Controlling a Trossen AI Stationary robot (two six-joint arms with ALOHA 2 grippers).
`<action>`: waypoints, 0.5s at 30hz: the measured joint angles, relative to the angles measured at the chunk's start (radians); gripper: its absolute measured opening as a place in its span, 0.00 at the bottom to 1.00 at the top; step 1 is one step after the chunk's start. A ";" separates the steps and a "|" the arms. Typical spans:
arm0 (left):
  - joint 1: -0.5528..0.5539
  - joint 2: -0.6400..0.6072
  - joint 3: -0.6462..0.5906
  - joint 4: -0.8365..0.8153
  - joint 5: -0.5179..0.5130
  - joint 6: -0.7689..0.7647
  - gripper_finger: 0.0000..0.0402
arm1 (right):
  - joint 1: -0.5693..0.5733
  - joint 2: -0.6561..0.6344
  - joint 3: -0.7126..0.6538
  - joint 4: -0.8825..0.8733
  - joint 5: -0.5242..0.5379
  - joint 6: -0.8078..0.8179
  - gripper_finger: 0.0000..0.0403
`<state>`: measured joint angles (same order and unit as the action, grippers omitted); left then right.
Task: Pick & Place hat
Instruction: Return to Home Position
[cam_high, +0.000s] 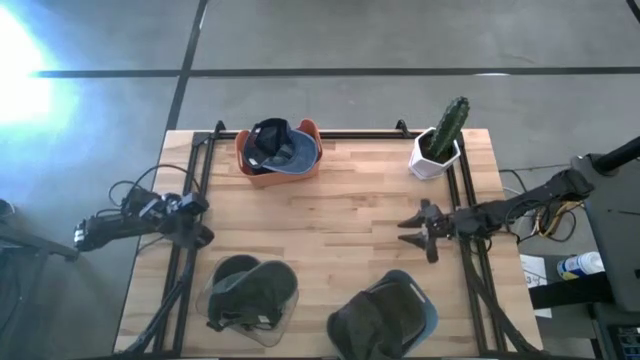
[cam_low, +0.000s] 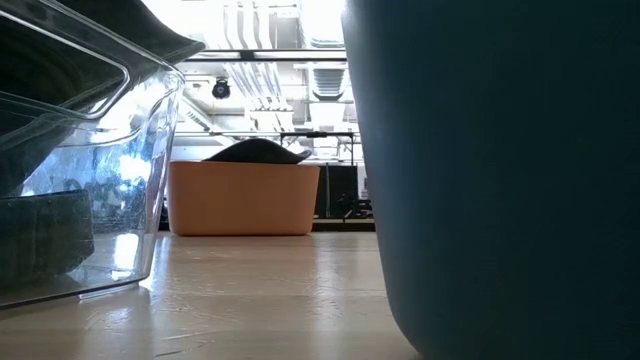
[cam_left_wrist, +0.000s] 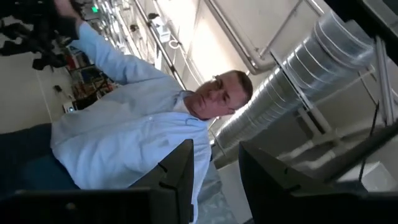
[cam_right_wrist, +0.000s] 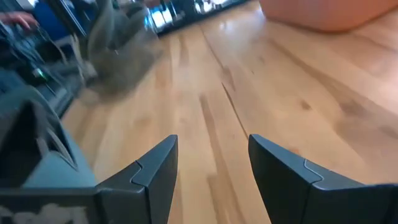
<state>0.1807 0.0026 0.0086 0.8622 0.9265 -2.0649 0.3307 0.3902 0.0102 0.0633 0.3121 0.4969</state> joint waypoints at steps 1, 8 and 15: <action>-0.002 0.001 0.000 0.012 0.002 0.002 0.30 | 0.000 -0.020 -0.001 -0.002 0.001 0.000 0.48; -0.010 0.000 0.000 0.009 -0.008 0.001 0.30 | 0.000 -0.185 -0.001 -0.008 0.001 0.000 0.48; -0.010 -0.001 -0.001 0.006 -0.008 0.001 0.30 | -0.002 -0.389 0.001 0.019 0.005 0.000 0.48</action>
<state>0.1705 0.0021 0.0078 0.8677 0.9187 -2.0644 0.3283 0.0013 0.0108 0.0824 0.3171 0.4965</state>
